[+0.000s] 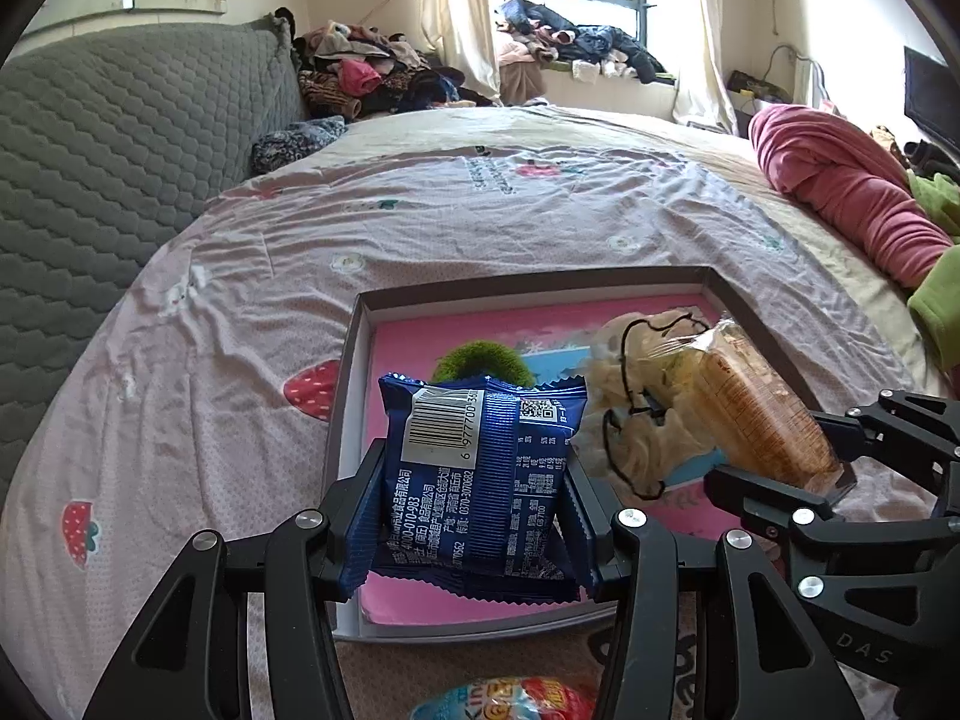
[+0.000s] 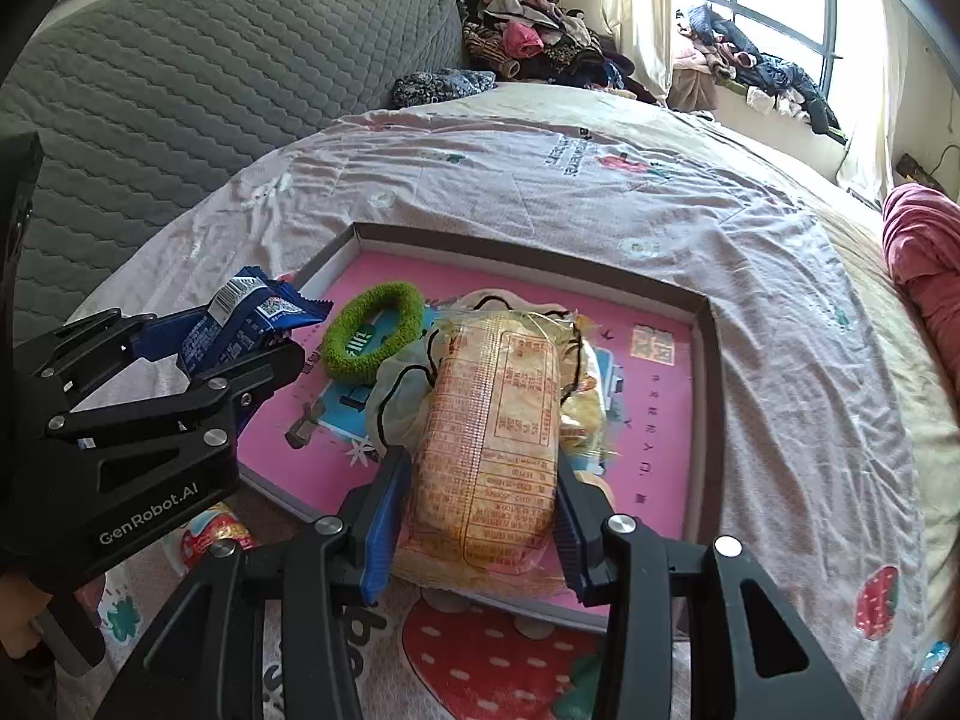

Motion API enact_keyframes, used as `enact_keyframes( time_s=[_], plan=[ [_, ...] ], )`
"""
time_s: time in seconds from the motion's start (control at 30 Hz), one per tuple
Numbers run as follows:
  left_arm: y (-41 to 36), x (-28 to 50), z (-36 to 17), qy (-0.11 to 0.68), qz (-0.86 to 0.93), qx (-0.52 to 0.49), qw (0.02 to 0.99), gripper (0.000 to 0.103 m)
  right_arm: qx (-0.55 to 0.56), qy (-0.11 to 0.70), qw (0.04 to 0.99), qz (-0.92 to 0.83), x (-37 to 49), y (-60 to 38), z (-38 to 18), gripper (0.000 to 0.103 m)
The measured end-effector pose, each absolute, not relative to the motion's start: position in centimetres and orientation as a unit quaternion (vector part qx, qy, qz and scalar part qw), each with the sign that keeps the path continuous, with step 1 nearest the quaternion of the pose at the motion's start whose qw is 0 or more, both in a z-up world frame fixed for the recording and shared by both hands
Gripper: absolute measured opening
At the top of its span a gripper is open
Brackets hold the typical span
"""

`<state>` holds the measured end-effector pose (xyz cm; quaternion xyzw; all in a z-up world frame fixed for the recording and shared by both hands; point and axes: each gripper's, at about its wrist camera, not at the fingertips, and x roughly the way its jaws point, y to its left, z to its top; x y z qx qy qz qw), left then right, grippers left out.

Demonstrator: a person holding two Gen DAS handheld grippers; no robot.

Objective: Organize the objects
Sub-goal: 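Carry the blue packet and wafer over the tray with both tools, then open both tools to drop the packet and wafer into the tray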

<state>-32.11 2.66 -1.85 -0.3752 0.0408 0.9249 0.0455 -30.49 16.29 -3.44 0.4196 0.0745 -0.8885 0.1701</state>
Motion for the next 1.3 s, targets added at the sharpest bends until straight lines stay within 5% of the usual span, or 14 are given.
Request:
enact_keyframes(
  time_s=[0.97,1.3],
  plan=[
    [2.2,-33.7,-6.5,0.033,0.907,-0.419,0.043,0.055,0.447,0.091,0.168,-0.874,-31.6,14.8,-7.9,0.045],
    [1.8,-33.2,-6.6,0.019,0.900,-0.432,0.048,0.068,0.452,0.092,0.167,-0.872,-31.6,15.0,-8.0,0.045]
  ],
)
